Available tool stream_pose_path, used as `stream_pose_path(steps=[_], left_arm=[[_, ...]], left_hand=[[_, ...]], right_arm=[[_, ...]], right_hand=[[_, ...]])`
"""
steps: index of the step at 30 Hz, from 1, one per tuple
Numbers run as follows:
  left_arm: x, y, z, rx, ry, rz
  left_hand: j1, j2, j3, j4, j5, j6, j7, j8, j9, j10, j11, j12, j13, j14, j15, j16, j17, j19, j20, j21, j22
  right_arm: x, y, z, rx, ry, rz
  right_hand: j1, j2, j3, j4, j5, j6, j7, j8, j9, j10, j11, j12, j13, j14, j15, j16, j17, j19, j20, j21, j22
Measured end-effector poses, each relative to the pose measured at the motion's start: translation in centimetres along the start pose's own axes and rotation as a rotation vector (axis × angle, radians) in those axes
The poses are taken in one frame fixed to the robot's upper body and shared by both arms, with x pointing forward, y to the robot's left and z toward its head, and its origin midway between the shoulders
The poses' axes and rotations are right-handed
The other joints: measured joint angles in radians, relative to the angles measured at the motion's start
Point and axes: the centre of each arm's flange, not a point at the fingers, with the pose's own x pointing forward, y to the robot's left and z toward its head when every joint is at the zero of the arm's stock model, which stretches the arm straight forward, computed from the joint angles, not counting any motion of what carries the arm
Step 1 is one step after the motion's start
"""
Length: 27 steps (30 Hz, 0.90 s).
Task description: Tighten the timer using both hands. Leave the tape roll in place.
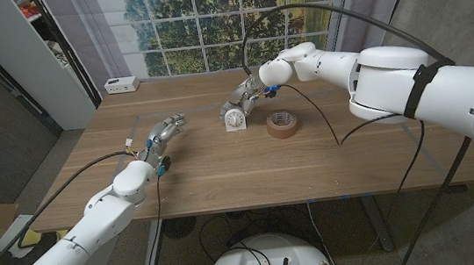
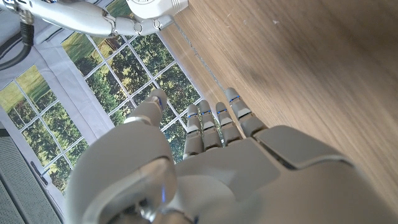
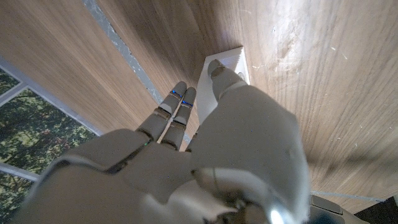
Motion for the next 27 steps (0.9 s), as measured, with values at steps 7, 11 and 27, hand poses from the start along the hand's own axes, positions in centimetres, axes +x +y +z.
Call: stream_pose_path(steps=[7, 11, 27], left_arm=[[0.0, 0.1, 0.1, 0.0, -0.014, -0.003], [0.0, 0.2, 0.1, 0.001, -0.02, -0.004], [0.5, 0.3, 1.2, 0.035, -0.062, -0.018]], left_hand=[[0.0, 0.0, 0.0, 0.0, 0.007, 0.0, 0.0, 0.0, 0.001, 0.006, -0.006, 0.0, 0.0, 0.0, 0.0, 0.0, 0.0, 0.001, 0.001, 0.0, 0.0], [0.0, 0.0, 0.0, 0.0, 0.007, 0.0, 0.0, 0.0, 0.001, 0.006, -0.006, 0.0, 0.0, 0.0, 0.0, 0.0, 0.0, 0.005, 0.005, 0.0, 0.0], [0.028, -0.009, -0.004, -0.01, 0.007, 0.025, -0.018, 0.0, 0.001, 0.002, -0.009, 0.0, 0.005, 0.004, -0.004, 0.0, -0.002, 0.005, 0.005, -0.008, 0.0]], right_arm=[[-0.6, -0.3, -0.6, 0.075, -0.003, -0.014], [-0.9, -0.6, -1.2, 0.143, 0.001, -0.024], [-2.7, -1.2, -3.0, 0.414, -0.031, -0.04]], right_hand=[[-0.001, 0.0, -0.011, 0.008, 0.0, 0.037, -0.002, 0.015, 0.012, 0.028, -0.001, 0.018, 0.02, 0.056, -0.003, 0.026, 0.02, 0.032, -0.001, 0.019, 0.0], [-0.009, 0.0, -0.014, 0.011, 0.0, 0.074, -0.002, 0.021, 0.013, 0.044, 0.003, 0.027, 0.029, 0.078, -0.003, 0.027, 0.025, 0.041, -0.002, 0.027, 0.0], [-0.052, 0.002, -0.022, 0.016, 0.0, 0.174, 0.033, 0.039, 0.034, 0.056, 0.015, 0.042, 0.052, 0.13, -0.008, 0.035, 0.025, 0.062, -0.002, 0.045, 0.001]])
